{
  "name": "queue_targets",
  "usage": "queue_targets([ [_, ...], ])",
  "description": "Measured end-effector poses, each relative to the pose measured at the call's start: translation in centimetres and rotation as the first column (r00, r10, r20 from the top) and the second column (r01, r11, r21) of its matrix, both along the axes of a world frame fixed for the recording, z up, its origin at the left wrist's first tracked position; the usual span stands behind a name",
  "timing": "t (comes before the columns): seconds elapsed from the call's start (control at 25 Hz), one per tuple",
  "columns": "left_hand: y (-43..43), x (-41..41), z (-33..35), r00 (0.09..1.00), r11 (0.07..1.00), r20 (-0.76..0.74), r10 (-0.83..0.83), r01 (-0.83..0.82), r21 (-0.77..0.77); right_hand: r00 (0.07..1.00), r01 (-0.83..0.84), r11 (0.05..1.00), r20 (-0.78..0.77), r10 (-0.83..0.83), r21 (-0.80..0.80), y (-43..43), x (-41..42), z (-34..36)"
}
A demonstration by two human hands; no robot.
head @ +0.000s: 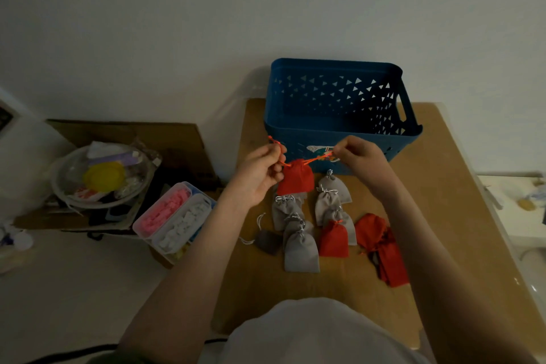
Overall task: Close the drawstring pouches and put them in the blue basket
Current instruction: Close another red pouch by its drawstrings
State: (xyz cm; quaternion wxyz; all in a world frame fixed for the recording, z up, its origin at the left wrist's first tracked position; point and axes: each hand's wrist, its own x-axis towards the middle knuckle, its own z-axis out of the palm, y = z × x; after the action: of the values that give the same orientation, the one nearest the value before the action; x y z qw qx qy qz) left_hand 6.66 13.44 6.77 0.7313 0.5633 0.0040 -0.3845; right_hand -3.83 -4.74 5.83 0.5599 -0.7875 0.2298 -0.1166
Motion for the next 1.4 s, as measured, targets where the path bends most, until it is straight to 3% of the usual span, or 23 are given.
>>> queue_targets([
  [0.12, -0.5, -0.9, 0.8, 0.993, 0.987, 0.062, -0.096, 0.087, 0.134, 0.994, -0.108, 0.992, 0.027, 0.109, -0.06, 1.2, 0.4, 1.5],
  [0.32, -1.6, -1.6, 0.7, 0.905, 0.936, 0.342, -0.252, 0.139, 0.323, 0.913, -0.406, 0.913, 0.031, 0.407, -0.034, 3.2, 1.6, 4.0],
  [0.56, -0.8, -2.6, 0.3, 0.851, 0.887, 0.288, -0.439, 0.36, 0.289, 0.923, -0.384, 0.898, -0.073, 0.377, -0.215, 4.1, 3.0, 4.3],
  [0.68, -0.8, -2.8, 0.5, 0.778, 0.848, 0.358, -0.516, 0.403, 0.345, 0.937, -0.346, 0.901, -0.045, 0.347, -0.262, 4.1, 3.2, 3.9],
  [0.8, -1.1, -2.7, -0.1, 0.821, 0.902, 0.407, -0.4, 0.276, 0.331, 0.962, -0.272, 0.944, -0.014, 0.274, -0.185, 4.0, 3.1, 3.1],
  [0.96, -1.4, -2.4, -0.8, 0.906, 0.954, 0.335, -0.258, 0.185, 0.236, 0.967, -0.253, 0.951, -0.048, 0.248, -0.18, 3.6, 2.3, 2.0],
  [1.28, -1.6, -2.3, -0.1, 0.946, 0.957, 0.186, -0.266, 0.235, 0.173, 0.969, -0.234, 0.969, 0.057, 0.238, -0.078, 4.0, 1.6, 2.1],
  [1.4, -1.3, -2.3, 0.1, 0.948, 0.954, 0.142, -0.284, 0.265, 0.14, 0.972, -0.231, 0.969, 0.065, 0.226, 0.09, 4.0, 1.7, 1.9],
])
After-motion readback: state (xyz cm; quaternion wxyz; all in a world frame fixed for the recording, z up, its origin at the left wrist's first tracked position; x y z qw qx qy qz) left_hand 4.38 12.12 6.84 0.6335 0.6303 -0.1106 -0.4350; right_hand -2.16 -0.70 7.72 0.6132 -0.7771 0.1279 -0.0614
